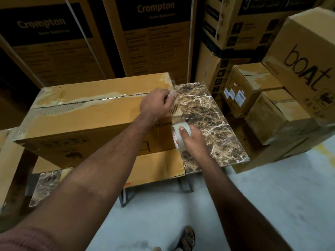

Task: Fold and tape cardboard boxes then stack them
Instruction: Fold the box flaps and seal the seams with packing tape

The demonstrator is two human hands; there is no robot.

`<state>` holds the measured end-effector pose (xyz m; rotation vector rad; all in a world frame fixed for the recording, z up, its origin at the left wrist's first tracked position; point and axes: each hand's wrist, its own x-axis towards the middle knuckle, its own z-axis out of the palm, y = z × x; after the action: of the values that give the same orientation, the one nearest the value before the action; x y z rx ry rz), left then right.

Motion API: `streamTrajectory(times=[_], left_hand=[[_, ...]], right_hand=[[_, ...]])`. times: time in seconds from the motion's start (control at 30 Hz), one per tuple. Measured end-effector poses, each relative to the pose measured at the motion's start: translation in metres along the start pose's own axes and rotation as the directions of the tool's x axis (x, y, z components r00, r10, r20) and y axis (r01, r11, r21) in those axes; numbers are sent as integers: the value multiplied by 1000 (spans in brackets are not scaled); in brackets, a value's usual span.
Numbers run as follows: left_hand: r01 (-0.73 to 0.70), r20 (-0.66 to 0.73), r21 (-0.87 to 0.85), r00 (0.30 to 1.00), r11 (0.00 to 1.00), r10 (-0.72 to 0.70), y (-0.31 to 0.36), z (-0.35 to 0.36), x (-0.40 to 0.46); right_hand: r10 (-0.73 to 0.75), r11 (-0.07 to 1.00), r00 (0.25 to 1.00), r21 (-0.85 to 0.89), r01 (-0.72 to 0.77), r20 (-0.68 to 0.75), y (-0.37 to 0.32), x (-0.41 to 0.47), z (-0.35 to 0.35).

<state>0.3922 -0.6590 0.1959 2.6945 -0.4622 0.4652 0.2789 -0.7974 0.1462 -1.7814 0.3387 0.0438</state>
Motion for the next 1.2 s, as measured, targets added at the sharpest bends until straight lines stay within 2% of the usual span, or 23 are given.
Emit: streamTrajectory(times=[0.07,0.13,0.23,0.53,0.67,0.8,0.97,1.2], left_hand=[[-72,123,53,990,996,65,0,0,-18],[-108,222,206,973,973,61,-1,1,-31],[-103,228,295,973,950,34,4,-2,-36],[-63,305,306,952,950,-35,16,-6,-34],[-88,279,349,960,933,-14,19,-3,-39],[-83,248,378,969,922,-15,19,-6,-38],[-183,235,481,969,857,75,20,1,-42],[-75,211,389,977,918,-10,23,10,-38]], right_hand=[[-5,1000,1000,-24,5,-1,1,1,2],[-13,999,1000,-49,13,-7,2,0,4],[-23,996,999,-87,20,-31,4,-4,4],[-35,980,993,-198,12,-116,7,-6,4],[27,968,988,-242,-63,-150,14,-5,13],[15,955,985,-288,-65,-172,9,0,23],[41,926,986,-364,-98,-162,6,10,28],[54,900,989,-422,-108,-137,5,14,23]])
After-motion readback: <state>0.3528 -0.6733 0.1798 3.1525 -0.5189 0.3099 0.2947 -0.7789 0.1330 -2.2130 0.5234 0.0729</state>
